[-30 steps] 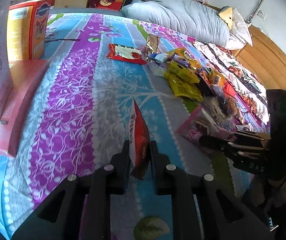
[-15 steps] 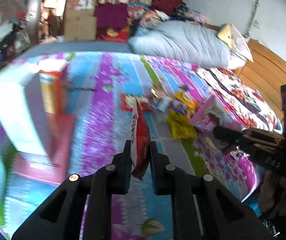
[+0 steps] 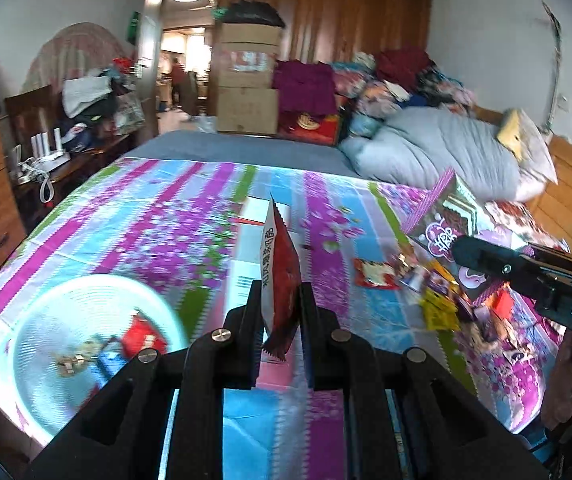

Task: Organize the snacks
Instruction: 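Carry the red bag and pink flamingo bag over the mesh basket, then open left tool over the basket while right tool releases the pink bag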

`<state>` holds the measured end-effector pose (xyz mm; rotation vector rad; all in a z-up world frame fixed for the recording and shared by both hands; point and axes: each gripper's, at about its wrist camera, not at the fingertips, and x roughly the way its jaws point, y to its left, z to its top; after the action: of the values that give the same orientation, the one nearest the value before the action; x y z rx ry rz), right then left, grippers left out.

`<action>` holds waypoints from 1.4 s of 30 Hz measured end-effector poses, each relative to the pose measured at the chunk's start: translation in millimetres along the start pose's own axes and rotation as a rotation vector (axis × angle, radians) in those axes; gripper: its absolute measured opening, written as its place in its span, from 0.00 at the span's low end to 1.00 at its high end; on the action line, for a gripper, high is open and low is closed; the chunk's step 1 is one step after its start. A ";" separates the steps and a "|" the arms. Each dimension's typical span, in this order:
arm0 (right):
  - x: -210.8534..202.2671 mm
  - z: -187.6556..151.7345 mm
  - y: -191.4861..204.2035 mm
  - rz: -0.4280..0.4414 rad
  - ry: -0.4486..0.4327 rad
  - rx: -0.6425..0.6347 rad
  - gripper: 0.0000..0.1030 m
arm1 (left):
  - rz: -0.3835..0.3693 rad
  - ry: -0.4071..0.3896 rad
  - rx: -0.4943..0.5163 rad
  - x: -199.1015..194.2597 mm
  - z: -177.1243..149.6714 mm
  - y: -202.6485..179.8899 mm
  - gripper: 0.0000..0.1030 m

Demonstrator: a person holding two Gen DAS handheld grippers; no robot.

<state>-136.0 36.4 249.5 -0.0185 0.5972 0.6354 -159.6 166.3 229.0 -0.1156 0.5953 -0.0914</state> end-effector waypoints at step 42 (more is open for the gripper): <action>183.4 11.9 178.1 0.221 0.295 -0.153 0.17 | 0.135 0.092 -0.384 4.2 -49.5 224.8 0.14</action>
<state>-112.1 284.4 191.0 -0.1949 0.8411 0.9006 -172.2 384.2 155.7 -0.4447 0.7066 0.1505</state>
